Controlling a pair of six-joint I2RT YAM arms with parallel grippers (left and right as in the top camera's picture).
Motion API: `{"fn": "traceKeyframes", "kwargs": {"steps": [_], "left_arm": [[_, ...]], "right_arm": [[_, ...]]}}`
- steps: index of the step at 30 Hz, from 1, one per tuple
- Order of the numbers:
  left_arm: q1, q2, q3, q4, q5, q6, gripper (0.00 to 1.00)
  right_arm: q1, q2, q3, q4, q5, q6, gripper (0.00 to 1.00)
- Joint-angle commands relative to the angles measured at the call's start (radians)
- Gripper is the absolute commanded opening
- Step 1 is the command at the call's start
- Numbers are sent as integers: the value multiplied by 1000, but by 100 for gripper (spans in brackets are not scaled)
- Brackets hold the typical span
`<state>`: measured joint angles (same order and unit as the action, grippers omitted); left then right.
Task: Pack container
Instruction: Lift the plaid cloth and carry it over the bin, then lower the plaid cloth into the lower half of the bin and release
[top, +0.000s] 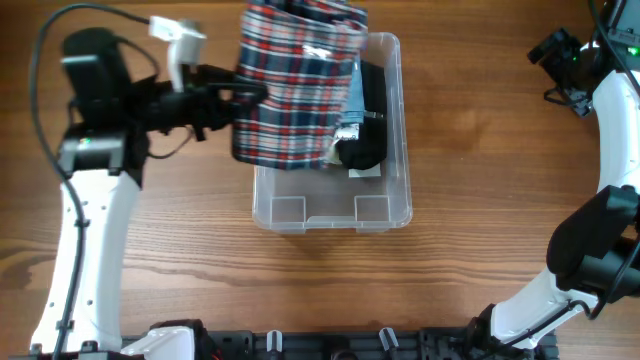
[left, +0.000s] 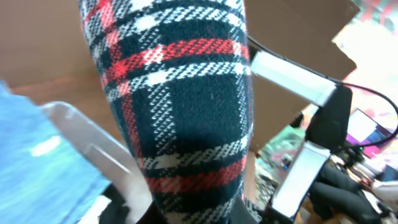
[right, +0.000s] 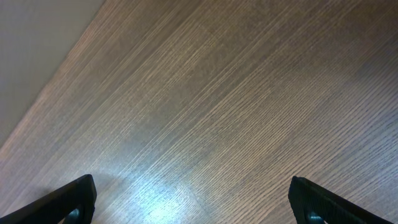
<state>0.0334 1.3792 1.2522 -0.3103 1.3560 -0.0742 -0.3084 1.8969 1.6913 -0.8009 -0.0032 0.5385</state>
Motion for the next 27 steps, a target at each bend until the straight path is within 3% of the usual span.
{"fn": "traceKeyframes", "kwargs": {"steps": [1,4,7,10,11,13,14,21,24,27], "left_arm": [[-112,5,22,0,-34,-25,4],[-161,5,22,0,-104,-79,4],[-204,5,22,-26,-314,-190,4],[-245,5,22,-100,-469,-213,4],[-263,5,22,-146,-591,-240,4],[-285,5,22,-188,-733,-316,4],[-301,5,22,-183,-786,-428,4],[-359,5,22,-169,-885,-666,4],[-393,5,22,-149,-1073,-879,4],[-428,5,22,-147,-1328,-1172,4]], "right_arm": [[4,7,2,0,-5,15,100],[4,7,2,0,-5,14,100],[4,7,2,0,-5,14,100],[4,7,2,0,-5,14,100],[4,7,2,0,-5,14,100],[4,7,2,0,-5,14,100],[4,7,2,0,-5,14,100],[4,7,2,0,-5,14,100],[4,7,2,0,-5,14,100],[4,7,2,0,-5,14,100]]}}
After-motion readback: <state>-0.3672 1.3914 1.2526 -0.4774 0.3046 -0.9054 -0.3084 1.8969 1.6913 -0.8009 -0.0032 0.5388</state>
